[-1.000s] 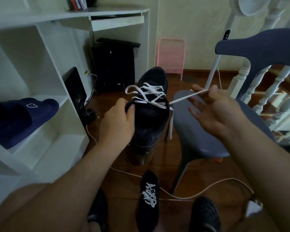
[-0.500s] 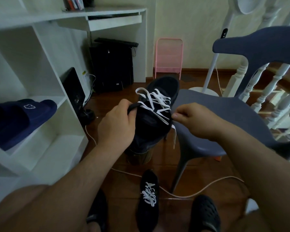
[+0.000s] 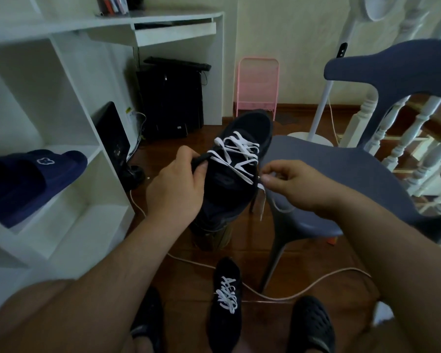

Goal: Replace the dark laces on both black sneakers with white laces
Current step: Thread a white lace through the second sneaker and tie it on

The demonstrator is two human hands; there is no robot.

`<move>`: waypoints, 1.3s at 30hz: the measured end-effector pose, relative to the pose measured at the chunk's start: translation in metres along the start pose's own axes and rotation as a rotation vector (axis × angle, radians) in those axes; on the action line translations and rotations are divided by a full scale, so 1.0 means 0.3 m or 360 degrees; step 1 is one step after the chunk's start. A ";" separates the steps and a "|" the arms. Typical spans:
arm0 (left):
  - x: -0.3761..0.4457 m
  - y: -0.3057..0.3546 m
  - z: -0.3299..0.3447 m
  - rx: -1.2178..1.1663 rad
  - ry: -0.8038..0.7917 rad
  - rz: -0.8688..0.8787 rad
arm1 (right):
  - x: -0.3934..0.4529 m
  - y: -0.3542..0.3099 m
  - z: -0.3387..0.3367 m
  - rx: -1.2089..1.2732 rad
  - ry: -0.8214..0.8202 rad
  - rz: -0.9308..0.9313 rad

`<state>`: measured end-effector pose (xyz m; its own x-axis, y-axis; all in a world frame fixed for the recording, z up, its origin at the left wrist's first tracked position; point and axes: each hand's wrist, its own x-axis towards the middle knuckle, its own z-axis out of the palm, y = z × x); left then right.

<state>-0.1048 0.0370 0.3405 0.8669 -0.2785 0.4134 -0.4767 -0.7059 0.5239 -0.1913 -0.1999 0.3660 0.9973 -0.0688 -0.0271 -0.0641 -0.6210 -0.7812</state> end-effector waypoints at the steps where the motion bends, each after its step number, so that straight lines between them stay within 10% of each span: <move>1: 0.000 0.000 0.000 -0.0013 -0.0003 -0.0003 | 0.002 -0.003 0.011 0.0008 0.0012 -0.0015; 10: 0.057 -0.070 -0.048 0.0013 0.0004 -0.0153 | -0.013 0.030 -0.057 -0.0454 -0.0027 0.0263; 30: -0.003 0.000 0.038 -0.0392 -0.0620 -0.0206 | 0.017 -0.102 0.072 -0.0418 0.0583 -0.0314; 39: -0.029 0.039 0.048 -0.0709 -0.0589 -0.0304 | 0.025 -0.145 0.139 -0.0726 0.0325 -0.0233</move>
<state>-0.1157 0.0217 0.3324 0.8981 -0.4383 0.0371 -0.2537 -0.4473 0.8576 -0.1794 -0.1408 0.3739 0.9724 -0.0785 0.2195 0.0203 -0.9095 -0.4151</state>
